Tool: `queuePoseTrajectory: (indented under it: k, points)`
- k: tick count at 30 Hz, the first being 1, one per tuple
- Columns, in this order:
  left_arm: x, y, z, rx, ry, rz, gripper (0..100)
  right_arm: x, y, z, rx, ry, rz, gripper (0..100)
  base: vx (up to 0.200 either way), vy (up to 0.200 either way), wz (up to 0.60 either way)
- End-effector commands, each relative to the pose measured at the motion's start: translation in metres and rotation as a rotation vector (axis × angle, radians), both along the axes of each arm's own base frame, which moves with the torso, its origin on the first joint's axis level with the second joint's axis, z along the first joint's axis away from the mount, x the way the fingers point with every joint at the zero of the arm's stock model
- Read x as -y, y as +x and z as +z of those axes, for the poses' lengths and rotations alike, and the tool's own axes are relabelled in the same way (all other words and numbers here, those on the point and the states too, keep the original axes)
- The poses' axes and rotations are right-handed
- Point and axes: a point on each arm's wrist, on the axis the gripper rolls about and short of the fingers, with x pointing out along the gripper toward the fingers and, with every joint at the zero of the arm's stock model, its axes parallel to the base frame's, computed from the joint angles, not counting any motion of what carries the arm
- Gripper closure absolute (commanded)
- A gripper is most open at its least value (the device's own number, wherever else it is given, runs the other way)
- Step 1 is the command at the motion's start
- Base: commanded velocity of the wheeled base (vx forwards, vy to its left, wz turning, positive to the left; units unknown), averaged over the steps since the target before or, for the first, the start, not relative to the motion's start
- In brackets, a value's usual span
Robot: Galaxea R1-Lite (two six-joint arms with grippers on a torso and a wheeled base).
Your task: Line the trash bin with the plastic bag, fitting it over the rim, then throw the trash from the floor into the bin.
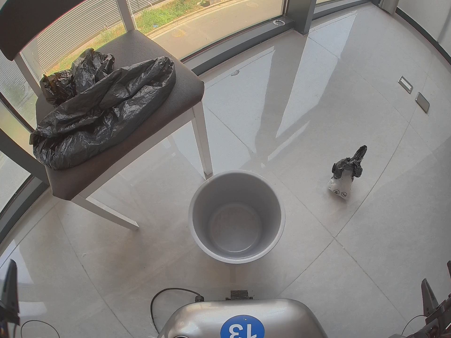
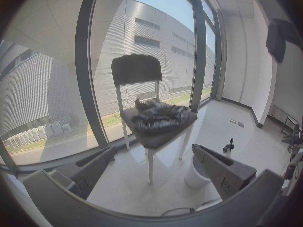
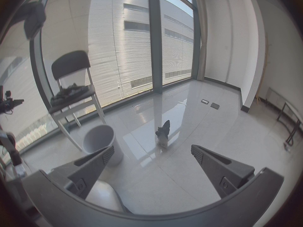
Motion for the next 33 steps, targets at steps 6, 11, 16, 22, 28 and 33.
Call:
queuePoseTrajectory:
  k: [6, 11, 16, 22, 28, 33]
  points:
    - [0.001, 0.034, 0.109, -0.067, 0.206, -0.042, 0, 0.000, 0.003, 0.119, 0.013, 0.153, 0.110, 0, 0.000, 0.000, 0.00]
    - [0.006, 0.076, 0.142, -0.166, 0.134, 0.073, 0, -0.001, 0.019, 0.142, -0.045, 0.107, 0.157, 0, 0.000, 0.000, 0.00]
    - [0.005, 0.128, 0.155, -0.266, -0.001, 0.074, 0, -0.003, 0.035, 0.156, -0.080, 0.089, 0.164, 0, 0.000, 0.000, 0.00]
    - [-0.026, 0.188, 0.154, -0.392, -0.064, 0.269, 0, -0.005, 0.051, 0.177, -0.079, 0.049, 0.171, 0, 0.000, 0.000, 0.00]
    - [-0.034, 0.193, 0.158, -0.385, -0.113, 0.301, 0, -0.006, 0.057, 0.186, -0.067, -0.023, 0.191, 0, 0.000, 0.000, 0.00]
    - [-0.031, 0.185, 0.152, -0.398, -0.117, 0.295, 0, -0.006, 0.056, 0.186, -0.064, -0.026, 0.192, 0, 0.000, 0.000, 0.00]
